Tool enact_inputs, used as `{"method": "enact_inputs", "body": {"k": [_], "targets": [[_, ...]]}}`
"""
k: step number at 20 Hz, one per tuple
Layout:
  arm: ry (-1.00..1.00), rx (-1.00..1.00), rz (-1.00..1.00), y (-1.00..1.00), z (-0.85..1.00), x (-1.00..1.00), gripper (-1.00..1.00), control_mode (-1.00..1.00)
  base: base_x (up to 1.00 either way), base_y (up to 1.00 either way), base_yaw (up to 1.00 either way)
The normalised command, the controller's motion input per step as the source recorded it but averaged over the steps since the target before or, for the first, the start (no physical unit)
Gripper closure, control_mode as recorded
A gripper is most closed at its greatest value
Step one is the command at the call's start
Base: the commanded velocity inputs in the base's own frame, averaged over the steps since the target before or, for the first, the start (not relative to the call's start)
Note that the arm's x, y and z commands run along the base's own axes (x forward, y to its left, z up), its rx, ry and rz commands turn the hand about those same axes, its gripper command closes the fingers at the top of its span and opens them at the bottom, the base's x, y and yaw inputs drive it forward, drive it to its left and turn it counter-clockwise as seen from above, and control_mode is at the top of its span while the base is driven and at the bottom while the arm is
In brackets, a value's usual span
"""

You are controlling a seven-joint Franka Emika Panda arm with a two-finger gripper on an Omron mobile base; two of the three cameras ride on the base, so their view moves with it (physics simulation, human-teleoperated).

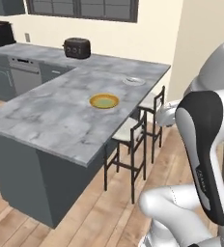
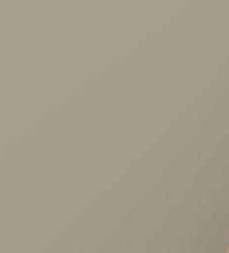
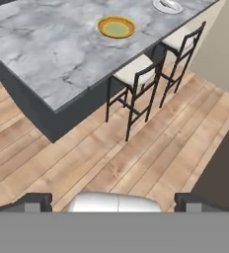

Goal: Transport the fish and tomato to the fridge. Place the fish on the rack containing meat and place the tomato on the rack containing the vegetable, ensuring meats and vegetables are on different racks.

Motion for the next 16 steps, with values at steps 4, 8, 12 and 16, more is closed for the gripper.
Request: {"method": "enact_inputs", "body": {"k": [4, 8, 12, 16], "targets": [[0.00, 0.00, 0.00, 0.00, 0.00, 0.00, -1.00, 1.00, 0.66, -1.00, 0.19], [0.00, 0.00, 0.00, 0.00, 0.00, 0.00, -1.00, 1.00, 0.65, -1.00, 0.23], [0.00, 0.00, 0.00, 0.00, 0.00, 0.00, -1.00, 1.00, 0.68, -1.00, 0.28], [0.00, 0.00, 0.00, 0.00, 0.00, 0.00, -1.00, 1.00, 0.58, -1.00, 0.31]]}}
